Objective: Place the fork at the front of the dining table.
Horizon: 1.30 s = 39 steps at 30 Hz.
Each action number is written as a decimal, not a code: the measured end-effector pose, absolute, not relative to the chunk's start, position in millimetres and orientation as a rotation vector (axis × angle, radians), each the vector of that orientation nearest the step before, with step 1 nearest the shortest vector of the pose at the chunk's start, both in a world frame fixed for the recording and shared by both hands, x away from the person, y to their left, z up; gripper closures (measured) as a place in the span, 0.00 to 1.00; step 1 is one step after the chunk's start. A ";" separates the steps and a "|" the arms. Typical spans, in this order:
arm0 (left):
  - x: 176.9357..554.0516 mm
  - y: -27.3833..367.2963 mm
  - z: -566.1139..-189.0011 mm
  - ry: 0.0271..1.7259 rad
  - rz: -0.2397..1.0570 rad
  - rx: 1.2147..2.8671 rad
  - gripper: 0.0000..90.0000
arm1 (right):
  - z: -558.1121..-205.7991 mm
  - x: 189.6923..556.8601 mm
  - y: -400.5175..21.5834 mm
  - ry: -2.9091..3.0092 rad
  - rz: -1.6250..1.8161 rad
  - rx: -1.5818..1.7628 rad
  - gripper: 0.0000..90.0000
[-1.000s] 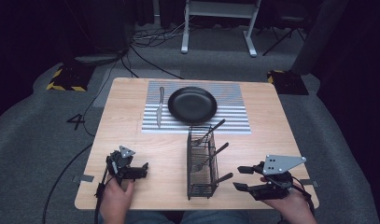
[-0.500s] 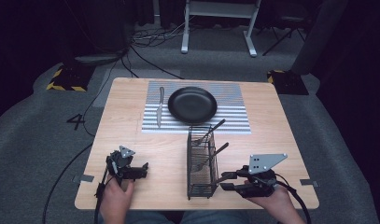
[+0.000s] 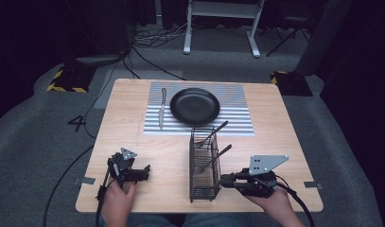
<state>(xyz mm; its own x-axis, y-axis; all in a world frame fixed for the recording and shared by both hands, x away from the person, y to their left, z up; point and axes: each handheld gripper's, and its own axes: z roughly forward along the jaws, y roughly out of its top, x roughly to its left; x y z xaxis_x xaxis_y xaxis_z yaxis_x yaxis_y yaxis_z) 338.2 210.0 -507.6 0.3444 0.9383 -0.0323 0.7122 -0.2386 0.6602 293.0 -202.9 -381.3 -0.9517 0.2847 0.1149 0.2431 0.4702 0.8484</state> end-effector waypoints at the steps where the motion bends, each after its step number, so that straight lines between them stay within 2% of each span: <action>1: 338.2 210.0 -507.6 1.435 0.504 2.030 0.00 | -376.2 293.9 -202.4 2.633 1.543 0.460 0.90; 7: 338.1 209.9 -507.6 1.436 0.502 2.029 0.00 | -367.4 299.5 -200.8 2.597 1.582 0.434 0.96; 16: 338.2 210.0 -507.6 1.435 0.504 2.030 0.00 | -341.1 305.2 -199.1 2.546 1.689 0.386 0.96; 39: 338.2 210.0 -507.6 1.436 0.504 2.029 0.00 | -271.9 318.1 -217.6 2.475 1.650 0.311 0.96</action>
<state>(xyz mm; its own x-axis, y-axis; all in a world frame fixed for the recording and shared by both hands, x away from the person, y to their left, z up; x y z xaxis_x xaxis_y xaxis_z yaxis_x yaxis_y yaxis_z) 338.2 210.0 -507.6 0.3442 0.9383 -0.0322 0.7122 -0.2386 0.6602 318.1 -217.6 -271.9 -0.9671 0.2544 -0.0103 0.0883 0.3732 0.9235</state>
